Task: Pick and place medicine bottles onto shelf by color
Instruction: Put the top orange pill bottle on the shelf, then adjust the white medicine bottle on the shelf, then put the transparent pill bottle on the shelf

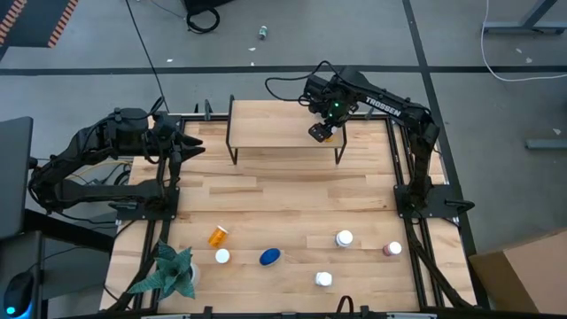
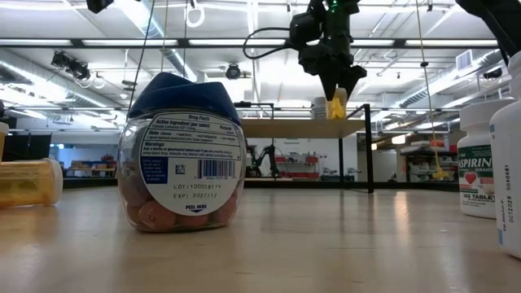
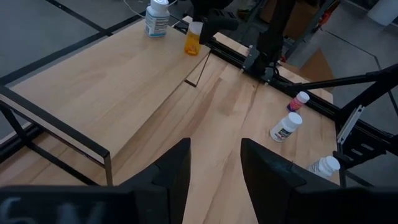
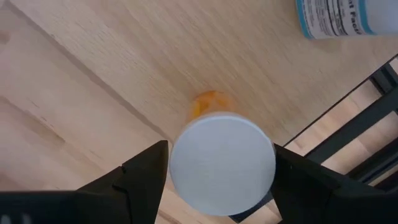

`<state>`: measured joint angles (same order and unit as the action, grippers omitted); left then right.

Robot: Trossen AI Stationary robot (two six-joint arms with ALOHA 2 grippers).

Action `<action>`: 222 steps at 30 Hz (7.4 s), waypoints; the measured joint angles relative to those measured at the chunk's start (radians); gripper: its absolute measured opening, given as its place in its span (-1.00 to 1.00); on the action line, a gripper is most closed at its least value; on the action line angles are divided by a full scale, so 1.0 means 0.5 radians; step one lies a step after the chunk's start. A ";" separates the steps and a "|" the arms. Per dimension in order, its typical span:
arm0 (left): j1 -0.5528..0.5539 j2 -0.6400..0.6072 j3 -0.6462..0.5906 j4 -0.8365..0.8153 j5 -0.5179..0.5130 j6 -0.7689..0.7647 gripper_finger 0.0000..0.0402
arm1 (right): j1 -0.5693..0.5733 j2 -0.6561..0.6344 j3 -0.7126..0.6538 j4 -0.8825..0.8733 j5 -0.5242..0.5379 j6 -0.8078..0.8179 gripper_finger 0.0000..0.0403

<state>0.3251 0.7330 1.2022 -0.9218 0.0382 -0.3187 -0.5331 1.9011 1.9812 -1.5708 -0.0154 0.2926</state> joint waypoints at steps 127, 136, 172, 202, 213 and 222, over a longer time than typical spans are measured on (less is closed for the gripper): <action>0.000 0.048 0.000 0.000 0.035 -0.023 -0.20 | -0.371 -0.207 -0.131 0.579 -0.155 0.174 -0.97; 0.000 0.123 -0.002 0.003 0.035 -0.053 -0.19 | -0.351 -0.140 -0.132 0.575 -0.138 0.141 -0.97; 0.000 0.144 -0.002 0.007 0.039 -0.074 -0.19 | -0.401 -0.140 -0.131 0.552 0.012 0.081 -0.97; -0.001 0.140 -0.001 0.009 0.155 -0.228 -0.19 | -0.335 -0.171 -0.130 0.405 0.014 0.093 -0.97; -0.075 0.129 0.000 0.109 0.248 -0.162 -0.19 | 0.012 -0.488 -0.129 0.380 0.213 0.342 -0.97; -0.080 0.197 0.001 0.177 0.258 -0.128 -0.13 | 0.696 -0.607 -0.129 0.368 0.321 0.857 -0.97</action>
<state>0.2850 0.8316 1.2026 -0.8333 0.1674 -0.3829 -0.1850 1.5974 1.9167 -1.3865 0.1453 0.7209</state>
